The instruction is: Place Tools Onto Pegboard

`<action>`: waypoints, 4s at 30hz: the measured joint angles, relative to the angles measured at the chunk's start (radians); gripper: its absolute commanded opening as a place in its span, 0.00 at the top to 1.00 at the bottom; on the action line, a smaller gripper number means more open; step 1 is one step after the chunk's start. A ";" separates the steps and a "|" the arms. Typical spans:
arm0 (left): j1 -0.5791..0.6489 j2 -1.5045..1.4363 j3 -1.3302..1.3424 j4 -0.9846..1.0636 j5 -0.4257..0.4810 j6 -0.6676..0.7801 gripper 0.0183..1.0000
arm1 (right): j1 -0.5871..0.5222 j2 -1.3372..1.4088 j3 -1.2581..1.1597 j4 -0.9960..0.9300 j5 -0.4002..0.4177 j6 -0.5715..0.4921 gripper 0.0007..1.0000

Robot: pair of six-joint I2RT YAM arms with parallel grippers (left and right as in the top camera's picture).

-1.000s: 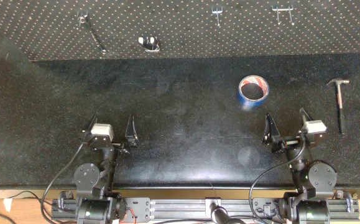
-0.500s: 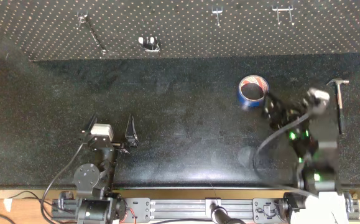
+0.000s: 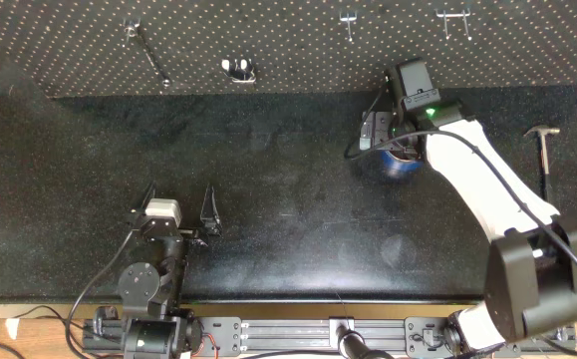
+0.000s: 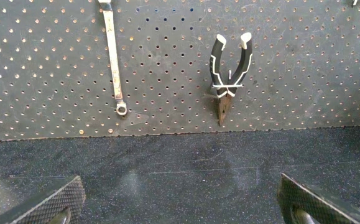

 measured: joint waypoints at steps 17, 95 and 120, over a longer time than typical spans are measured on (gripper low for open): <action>0.000 0.000 0.000 0.000 0.000 0.000 0.01 | 0.157 -0.227 0.008 0.185 0.059 -0.055 0.93; 0.000 0.000 0.000 0.000 -0.004 0.000 0.01 | -0.916 -0.037 -0.012 -0.131 -0.149 -0.805 0.93; 0.000 0.000 0.000 0.000 -0.004 0.000 0.00 | -0.336 -0.344 -0.013 0.078 -0.229 -0.445 0.93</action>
